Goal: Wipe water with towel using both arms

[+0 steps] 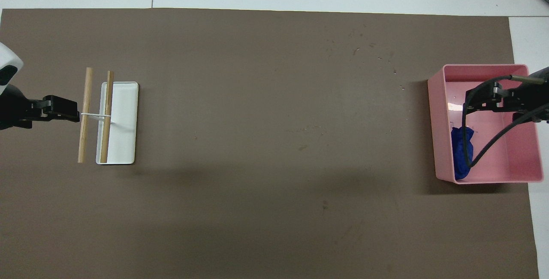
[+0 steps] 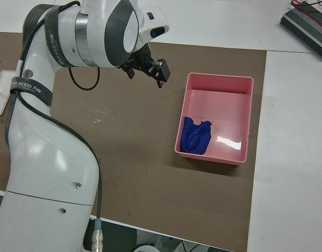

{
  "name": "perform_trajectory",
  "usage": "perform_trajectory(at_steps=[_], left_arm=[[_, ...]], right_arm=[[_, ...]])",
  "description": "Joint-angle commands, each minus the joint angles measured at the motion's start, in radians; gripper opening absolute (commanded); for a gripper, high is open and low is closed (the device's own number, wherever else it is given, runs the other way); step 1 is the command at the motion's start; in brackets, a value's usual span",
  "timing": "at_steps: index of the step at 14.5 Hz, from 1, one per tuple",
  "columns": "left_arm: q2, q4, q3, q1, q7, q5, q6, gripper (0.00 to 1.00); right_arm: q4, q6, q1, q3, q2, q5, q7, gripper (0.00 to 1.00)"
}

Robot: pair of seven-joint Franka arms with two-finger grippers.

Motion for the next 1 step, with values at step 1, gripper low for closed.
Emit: perform_trajectory(at_steps=[1], left_arm=[[-0.024, -0.024, 0.004, -0.009, -0.013, -0.009, 0.015, 1.00]], right_arm=[[-0.038, 0.033, -0.011, 0.002, -0.028, 0.008, -0.030, 1.00]])
